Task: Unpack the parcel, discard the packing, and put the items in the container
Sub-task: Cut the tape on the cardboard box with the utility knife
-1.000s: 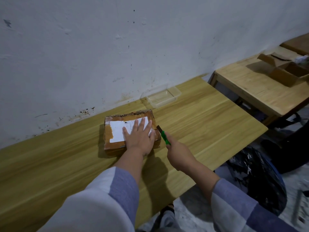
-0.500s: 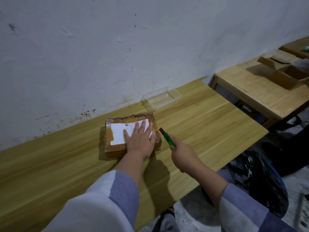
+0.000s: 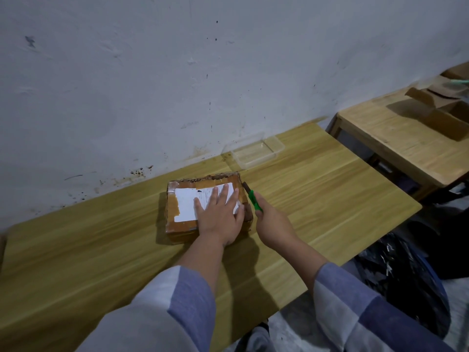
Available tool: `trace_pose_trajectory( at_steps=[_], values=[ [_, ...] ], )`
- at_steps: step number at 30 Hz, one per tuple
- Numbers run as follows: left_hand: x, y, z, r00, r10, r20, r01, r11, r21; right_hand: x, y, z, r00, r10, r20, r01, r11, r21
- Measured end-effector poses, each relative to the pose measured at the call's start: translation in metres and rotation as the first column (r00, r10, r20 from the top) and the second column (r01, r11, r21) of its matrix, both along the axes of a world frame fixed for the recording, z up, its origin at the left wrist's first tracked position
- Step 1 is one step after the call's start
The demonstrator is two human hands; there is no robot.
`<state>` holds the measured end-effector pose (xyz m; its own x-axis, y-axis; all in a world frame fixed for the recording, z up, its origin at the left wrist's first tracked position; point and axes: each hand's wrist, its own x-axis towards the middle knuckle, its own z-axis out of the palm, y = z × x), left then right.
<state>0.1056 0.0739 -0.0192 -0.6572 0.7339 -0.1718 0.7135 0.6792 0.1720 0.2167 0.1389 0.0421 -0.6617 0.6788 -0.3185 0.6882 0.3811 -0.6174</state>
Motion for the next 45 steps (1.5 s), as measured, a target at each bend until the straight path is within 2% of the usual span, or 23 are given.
trace_pose_trajectory(
  at_steps=[5, 8, 11, 29, 38, 45],
  values=[
    [0.001, 0.000, -0.001, 1.000, -0.004, -0.008, 0.005, 1.000, 0.004, -0.007, 0.002, 0.002, 0.999, 0.027, 0.039, -0.028, 0.999, 0.027],
    [0.000, -0.001, 0.001, 0.998, -0.035, -0.044, 0.033, 0.999, -0.044, -0.017, 0.002, 0.002, 0.993, 0.054, 0.103, -0.060, 0.996, 0.062],
    [-0.001, -0.001, 0.003, 0.998, -0.055, -0.043, 0.051, 0.995, -0.089, -0.021, 0.001, 0.002, 0.993, 0.062, 0.096, -0.069, 0.995, 0.068],
    [0.001, 0.002, -0.002, 0.999, 0.014, -0.038, -0.015, 1.000, -0.022, 0.005, -0.007, 0.000, 0.986, 0.108, 0.126, -0.119, 0.990, 0.081],
    [0.001, 0.001, -0.001, 1.000, 0.017, -0.017, -0.017, 1.000, -0.006, 0.014, -0.009, -0.003, 0.992, 0.080, 0.103, -0.082, 0.997, 0.012],
    [0.001, 0.001, -0.002, 1.000, 0.013, -0.019, -0.013, 1.000, -0.002, 0.019, -0.012, 0.002, 0.984, 0.103, 0.145, -0.113, 0.991, 0.065]
  ],
)
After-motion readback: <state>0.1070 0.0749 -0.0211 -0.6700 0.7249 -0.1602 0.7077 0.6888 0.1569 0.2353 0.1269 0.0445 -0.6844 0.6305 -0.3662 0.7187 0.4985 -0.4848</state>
